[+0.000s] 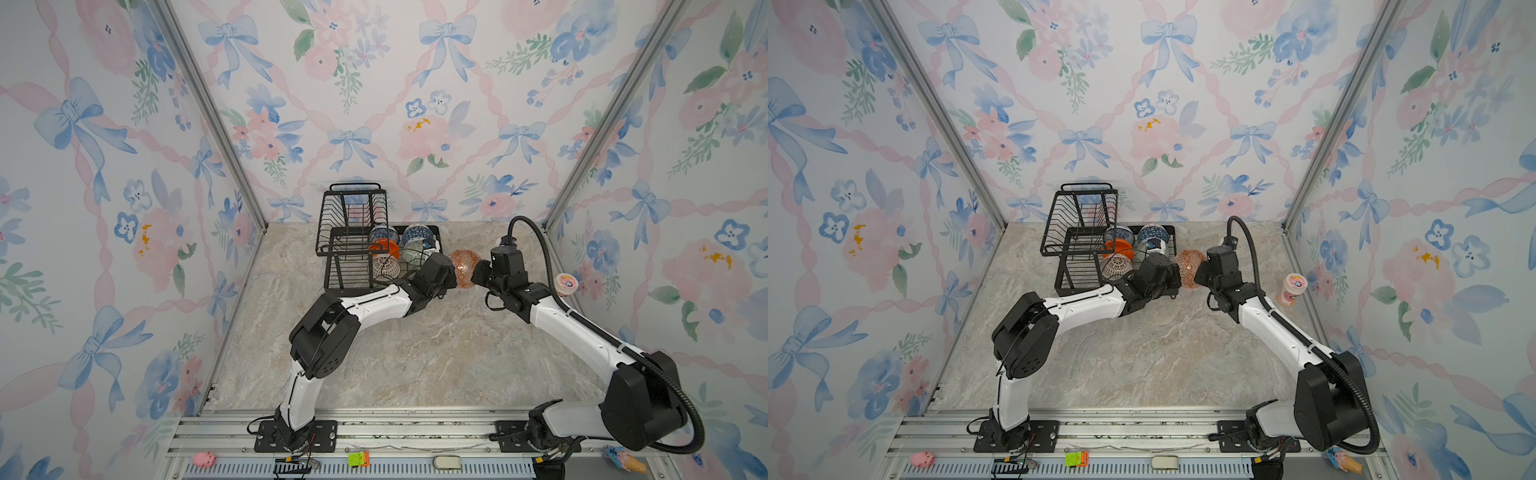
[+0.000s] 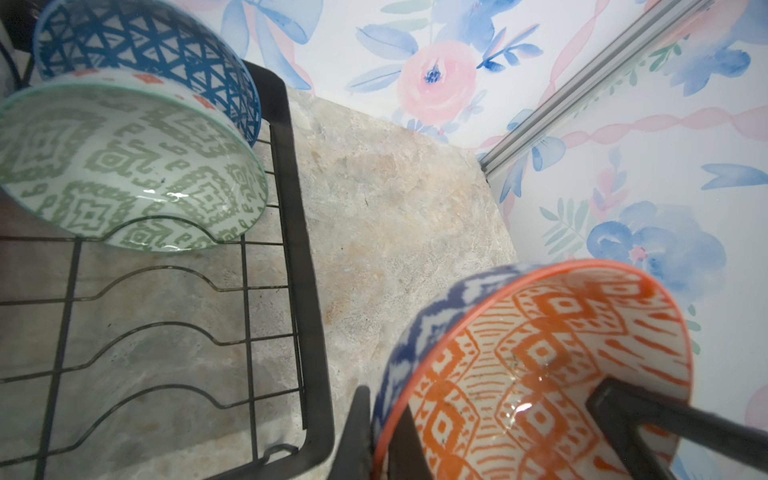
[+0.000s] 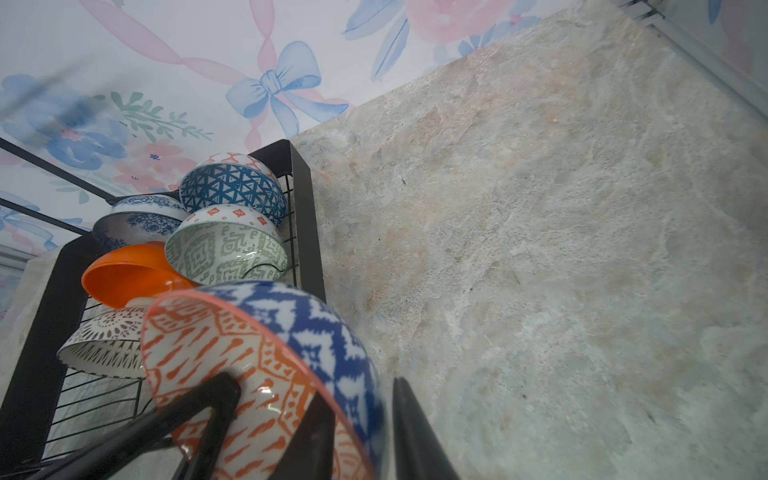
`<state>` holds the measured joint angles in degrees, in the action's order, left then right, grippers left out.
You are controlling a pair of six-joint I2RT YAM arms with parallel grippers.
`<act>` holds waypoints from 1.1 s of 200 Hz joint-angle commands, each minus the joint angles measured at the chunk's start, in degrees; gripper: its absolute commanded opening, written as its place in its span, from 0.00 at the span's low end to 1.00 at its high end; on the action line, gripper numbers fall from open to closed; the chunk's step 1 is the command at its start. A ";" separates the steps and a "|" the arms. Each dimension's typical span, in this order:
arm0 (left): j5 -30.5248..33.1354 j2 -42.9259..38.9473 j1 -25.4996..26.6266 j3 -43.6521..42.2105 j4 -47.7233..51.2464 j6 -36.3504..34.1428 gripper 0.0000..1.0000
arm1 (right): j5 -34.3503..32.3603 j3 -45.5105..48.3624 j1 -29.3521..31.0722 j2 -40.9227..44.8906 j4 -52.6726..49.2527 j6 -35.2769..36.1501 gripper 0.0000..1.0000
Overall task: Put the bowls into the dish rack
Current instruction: 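Carry the orange-red bowl toward the rack with the right gripper while left holds near rack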
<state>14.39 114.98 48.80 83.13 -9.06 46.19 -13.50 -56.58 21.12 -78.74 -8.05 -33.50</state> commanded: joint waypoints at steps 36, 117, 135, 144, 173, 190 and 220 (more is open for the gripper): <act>7.17 -3.86 0.24 -0.87 -5.12 1.12 0.00 | 2.66 -4.15 0.20 1.34 -1.51 -1.92 0.46; 17.77 -6.82 0.19 -2.68 -13.37 -1.21 0.00 | 8.34 -12.62 -2.05 5.28 -7.47 -11.49 0.94; 21.74 -7.14 1.11 -3.63 -18.22 -4.93 0.00 | 10.55 -13.01 -2.15 6.21 -5.79 -15.38 0.97; 23.22 -6.97 1.56 -4.10 -21.25 -7.01 0.00 | 12.08 -12.96 -2.14 6.73 -4.02 -17.77 0.97; 27.22 -5.02 2.33 -2.81 -26.23 -12.37 0.00 | 17.02 -12.88 -2.14 6.94 1.64 -26.17 0.97; 29.00 -3.46 2.50 -1.46 -28.29 -15.79 0.00 | 18.77 -12.26 -2.05 7.10 4.89 -30.71 0.97; 31.69 -1.03 2.86 -0.25 -33.55 -21.29 0.00 | 19.80 -10.46 -2.12 6.68 9.74 -36.43 0.97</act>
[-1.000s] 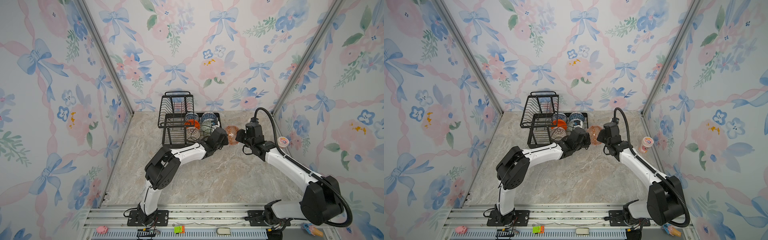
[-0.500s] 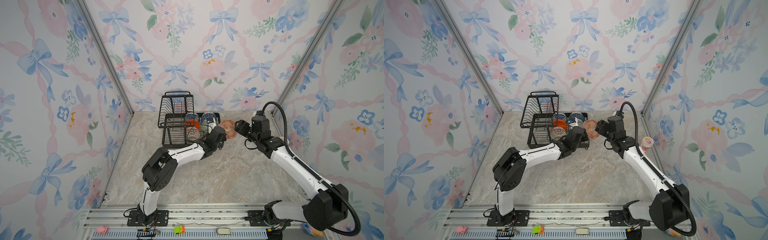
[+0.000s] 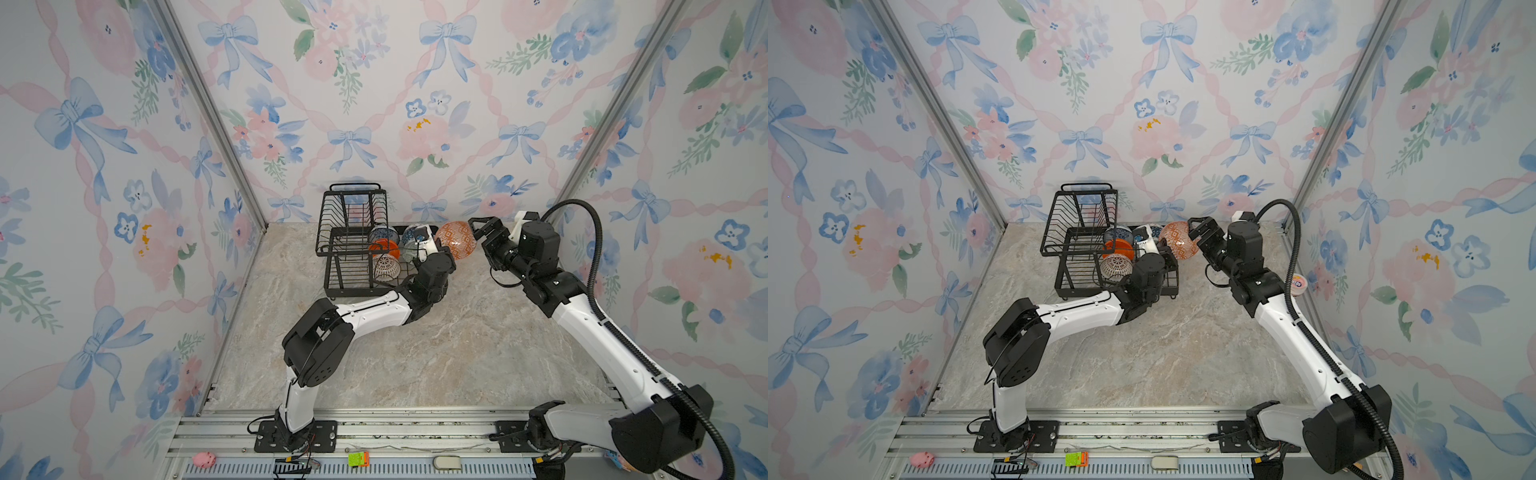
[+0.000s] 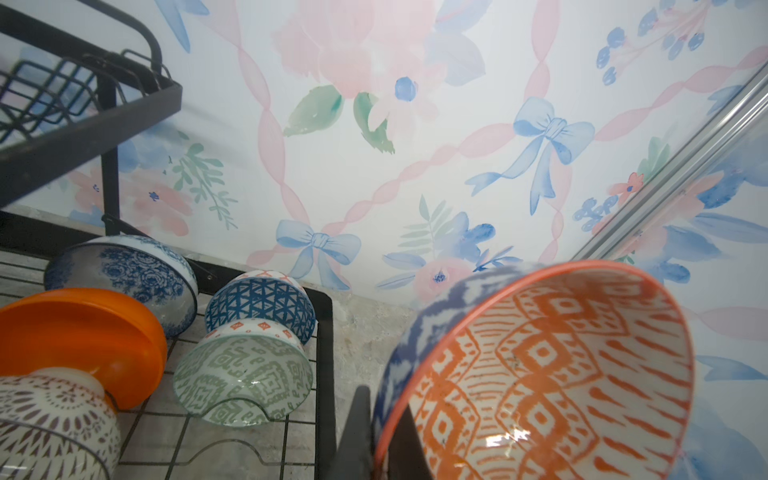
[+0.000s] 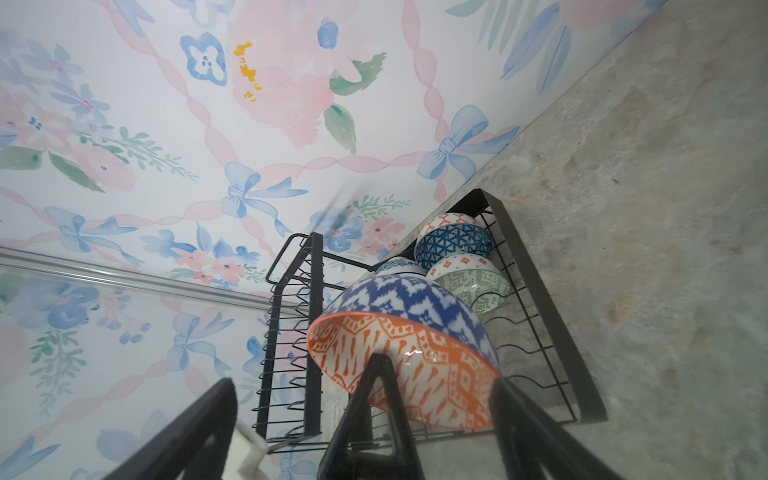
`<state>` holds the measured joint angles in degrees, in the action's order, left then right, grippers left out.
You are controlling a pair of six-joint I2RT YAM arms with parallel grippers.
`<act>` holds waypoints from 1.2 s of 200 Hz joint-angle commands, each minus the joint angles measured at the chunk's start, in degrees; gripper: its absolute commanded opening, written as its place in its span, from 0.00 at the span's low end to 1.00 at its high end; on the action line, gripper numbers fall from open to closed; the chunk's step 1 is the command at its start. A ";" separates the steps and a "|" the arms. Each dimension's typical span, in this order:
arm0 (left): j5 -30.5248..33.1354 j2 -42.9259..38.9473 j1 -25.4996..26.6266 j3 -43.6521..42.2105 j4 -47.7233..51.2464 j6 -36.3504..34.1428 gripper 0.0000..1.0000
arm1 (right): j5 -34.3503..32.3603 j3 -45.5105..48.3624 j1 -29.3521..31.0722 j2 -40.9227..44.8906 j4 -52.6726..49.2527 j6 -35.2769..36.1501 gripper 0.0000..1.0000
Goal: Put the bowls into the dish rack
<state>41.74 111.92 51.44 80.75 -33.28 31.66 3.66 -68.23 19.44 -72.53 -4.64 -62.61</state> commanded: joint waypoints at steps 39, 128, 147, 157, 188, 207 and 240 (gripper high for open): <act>5.79 4.35 1.03 1.58 -16.63 -14.38 0.00 | 5.72 2.93 -0.59 -2.04 14.35 -15.47 0.98; 6.50 5.35 3.19 -6.58 -37.67 -28.70 0.00 | 6.89 2.04 -0.11 -9.44 23.38 -24.08 0.62; 6.54 5.31 3.19 -7.68 -39.33 -29.39 0.00 | 6.58 2.38 -0.02 -9.81 23.71 -24.14 0.51; 6.45 5.28 3.27 -8.12 -40.08 -29.81 0.00 | 6.47 2.56 -0.02 -9.82 23.63 -24.11 0.45; 6.21 5.25 3.23 -8.59 -41.24 -30.91 0.00 | 6.13 3.62 0.04 -9.58 24.01 -23.93 0.24; 6.58 5.00 3.28 -8.94 -41.12 -30.75 0.00 | 5.79 3.89 0.07 -9.14 23.47 -23.19 0.13; 6.43 4.63 3.15 -9.29 -40.73 -30.50 0.02 | 5.70 3.45 0.16 -8.60 22.31 -22.04 0.01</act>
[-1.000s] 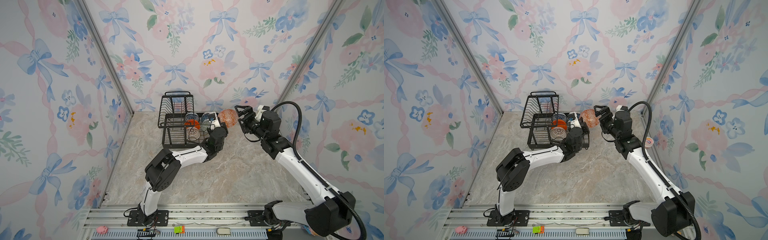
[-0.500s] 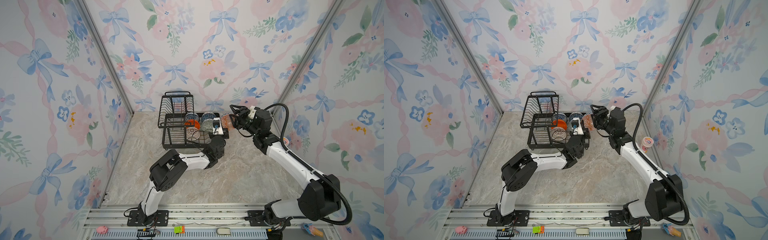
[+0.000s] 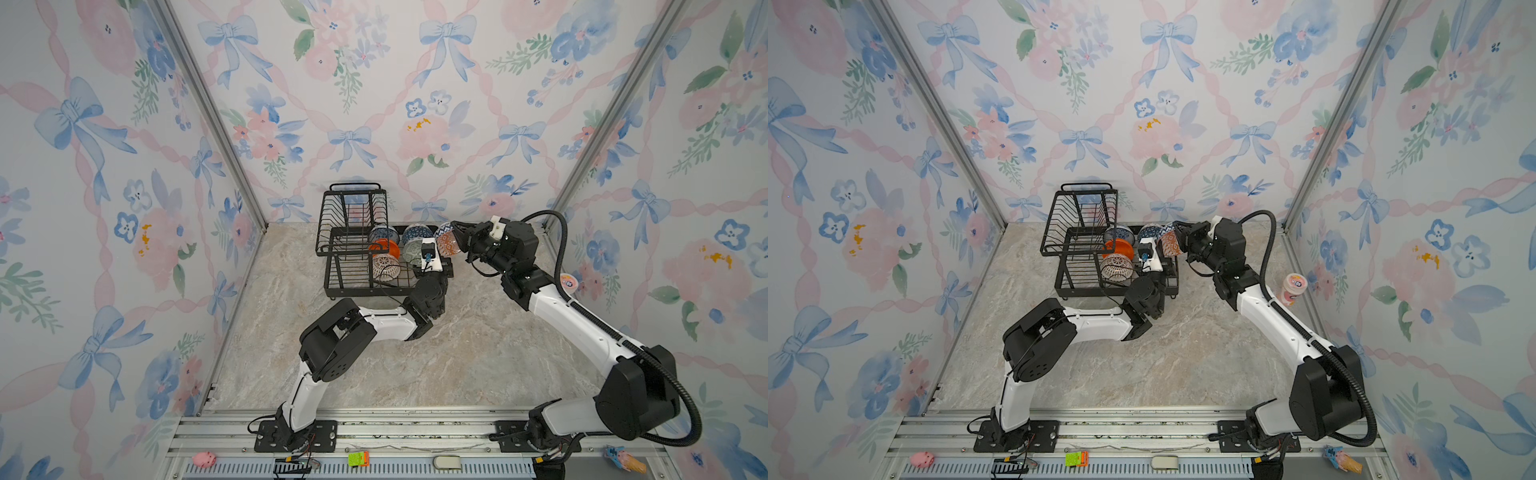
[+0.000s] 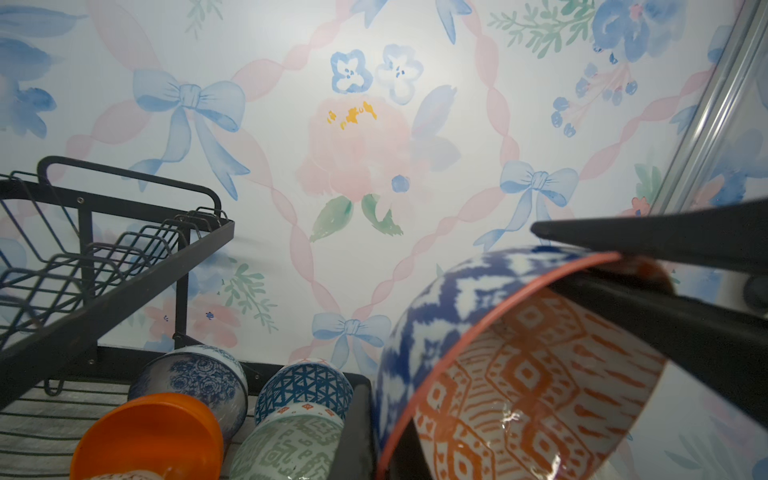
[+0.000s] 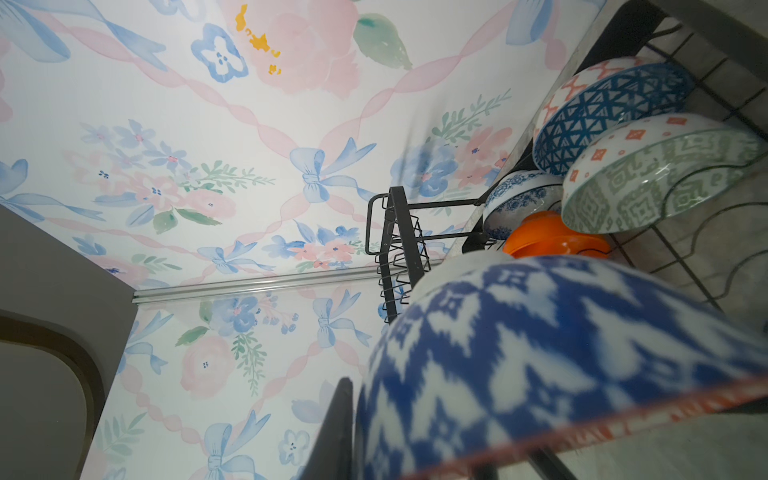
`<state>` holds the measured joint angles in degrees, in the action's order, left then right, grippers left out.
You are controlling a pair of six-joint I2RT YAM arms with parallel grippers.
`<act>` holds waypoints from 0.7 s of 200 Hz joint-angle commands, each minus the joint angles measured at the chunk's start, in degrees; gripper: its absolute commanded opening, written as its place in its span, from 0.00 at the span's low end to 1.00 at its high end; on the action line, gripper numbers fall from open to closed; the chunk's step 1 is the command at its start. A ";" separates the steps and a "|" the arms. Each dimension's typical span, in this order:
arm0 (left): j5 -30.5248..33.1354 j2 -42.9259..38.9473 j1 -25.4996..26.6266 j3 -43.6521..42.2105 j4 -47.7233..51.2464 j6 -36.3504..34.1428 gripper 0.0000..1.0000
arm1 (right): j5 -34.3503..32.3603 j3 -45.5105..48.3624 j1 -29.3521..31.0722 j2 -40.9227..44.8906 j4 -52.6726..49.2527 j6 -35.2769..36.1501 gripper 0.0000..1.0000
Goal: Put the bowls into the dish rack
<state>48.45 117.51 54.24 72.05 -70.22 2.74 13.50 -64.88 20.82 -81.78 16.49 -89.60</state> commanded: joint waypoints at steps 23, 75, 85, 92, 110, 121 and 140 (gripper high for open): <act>-0.28 -1.40 0.38 -0.59 -2.00 -0.56 0.12 | -4.02 0.05 -1.24 0.71 1.09 5.05 0.00; 0.29 -3.05 0.01 -0.41 5.37 3.58 0.37 | -3.65 0.76 -1.20 0.91 2.03 5.46 0.00; 0.33 -3.45 -0.01 -0.66 6.58 4.15 0.44 | -3.65 0.97 -1.23 1.13 2.28 6.07 0.00; 0.33 -3.84 0.05 -0.88 7.45 4.71 0.51 | -3.85 1.07 -1.22 1.38 2.28 6.51 0.00; 0.11 -4.73 0.13 -1.60 9.55 5.97 0.70 | -4.09 1.42 -1.47 1.66 2.82 7.23 0.00; -0.35 -5.43 0.10 -1.99 11.24 6.61 0.79 | -3.92 1.58 -1.74 1.54 3.47 7.40 0.00; -0.76 -6.70 0.08 -2.57 15.35 8.71 0.89 | -3.61 2.27 -2.24 1.05 5.56 7.55 0.00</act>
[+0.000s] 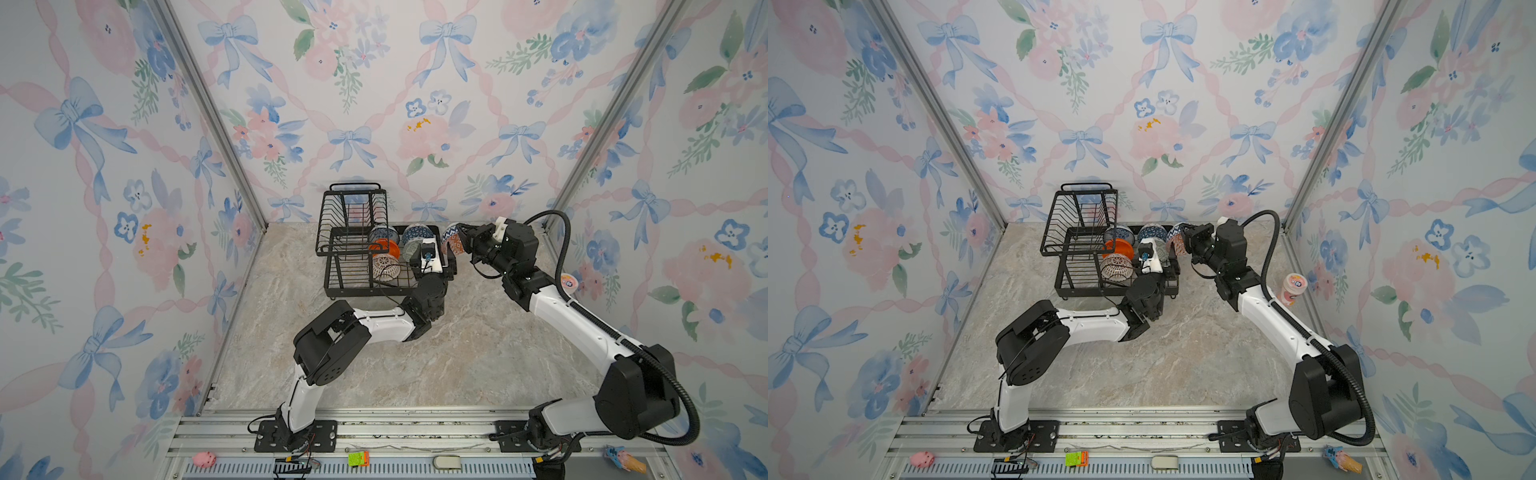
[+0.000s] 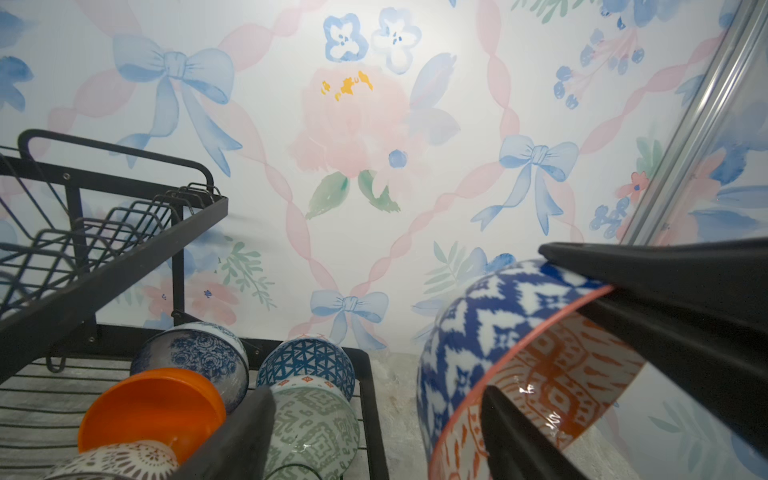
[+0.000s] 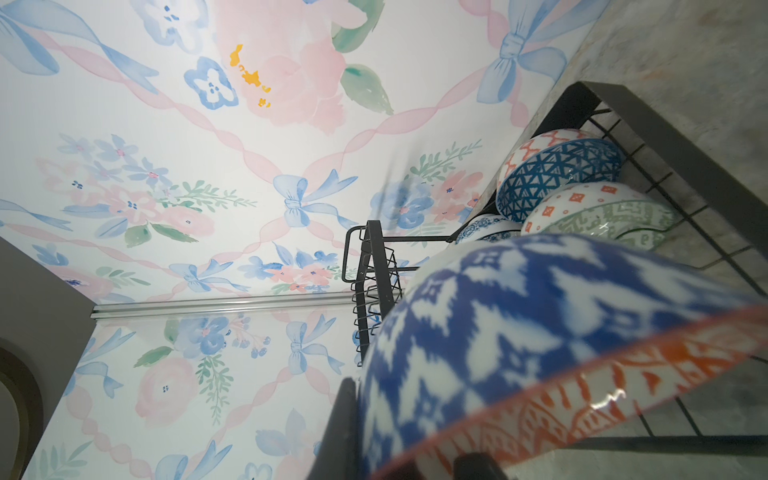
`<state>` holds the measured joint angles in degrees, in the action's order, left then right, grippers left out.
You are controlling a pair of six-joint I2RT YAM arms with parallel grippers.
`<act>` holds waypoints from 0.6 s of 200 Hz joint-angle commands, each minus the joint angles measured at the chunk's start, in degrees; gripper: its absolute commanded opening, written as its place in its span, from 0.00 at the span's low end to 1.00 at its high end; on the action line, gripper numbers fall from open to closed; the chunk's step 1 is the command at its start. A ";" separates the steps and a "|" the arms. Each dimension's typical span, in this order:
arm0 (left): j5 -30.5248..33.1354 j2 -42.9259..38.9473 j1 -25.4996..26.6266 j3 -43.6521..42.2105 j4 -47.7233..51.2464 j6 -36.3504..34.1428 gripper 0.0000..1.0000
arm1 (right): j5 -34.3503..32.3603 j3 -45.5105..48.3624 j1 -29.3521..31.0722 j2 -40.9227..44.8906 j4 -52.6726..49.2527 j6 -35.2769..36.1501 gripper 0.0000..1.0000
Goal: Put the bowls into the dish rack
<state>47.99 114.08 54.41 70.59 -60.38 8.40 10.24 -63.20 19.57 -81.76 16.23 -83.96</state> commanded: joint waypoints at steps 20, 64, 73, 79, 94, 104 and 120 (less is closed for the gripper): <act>-1.46 -4.94 -0.09 -2.14 9.13 4.54 0.98 | -0.12 1.35 -1.79 0.62 7.58 1.87 0.00; -7.81 -10.55 -0.34 -4.35 19.33 6.80 0.98 | -0.22 2.15 -3.11 0.88 6.99 3.63 0.00; -9.46 -11.89 -0.68 -4.16 22.98 6.95 0.98 | -0.05 2.44 -3.31 0.89 7.23 3.65 0.00; -10.85 -12.86 -1.02 -3.86 25.80 7.18 0.98 | 0.00 2.67 -3.40 0.94 7.24 3.77 0.00; -14.41 -15.23 -2.27 -3.25 32.76 8.51 0.98 | -0.13 3.15 -3.49 1.24 6.94 4.60 0.00; -17.21 -16.82 -3.33 -3.02 36.72 9.21 0.98 | -0.26 3.44 -3.43 1.42 6.47 5.32 0.00; -20.60 -18.99 -4.78 -2.04 42.66 9.66 0.98 | -0.54 3.96 -3.15 1.31 6.09 6.22 0.00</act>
<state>34.59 98.98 51.86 66.57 -30.41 15.92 10.24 -59.99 16.53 -81.76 19.35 -80.60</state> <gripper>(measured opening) 0.979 0.086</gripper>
